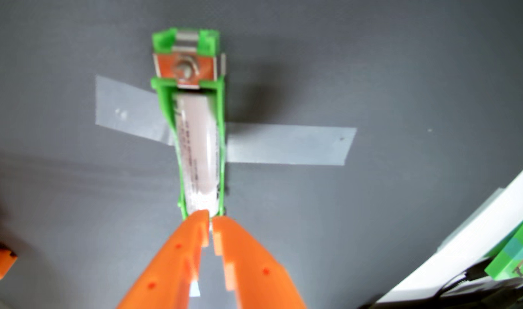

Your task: Insert Battery

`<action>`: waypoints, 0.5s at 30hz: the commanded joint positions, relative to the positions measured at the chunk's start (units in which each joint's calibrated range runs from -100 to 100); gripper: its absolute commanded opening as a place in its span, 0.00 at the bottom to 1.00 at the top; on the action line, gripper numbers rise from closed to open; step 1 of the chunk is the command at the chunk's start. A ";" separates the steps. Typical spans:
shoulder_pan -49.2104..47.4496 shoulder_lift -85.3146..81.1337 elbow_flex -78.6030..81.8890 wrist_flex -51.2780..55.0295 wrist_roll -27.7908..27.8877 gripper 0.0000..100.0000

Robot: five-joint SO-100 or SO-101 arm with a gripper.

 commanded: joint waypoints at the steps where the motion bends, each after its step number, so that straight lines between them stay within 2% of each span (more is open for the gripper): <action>1: -0.43 -0.79 -3.49 1.58 -0.10 0.02; 10: 1.46 -0.79 -2.95 1.66 -0.10 0.02; 15: 6.42 -0.79 -2.86 1.66 0.26 0.02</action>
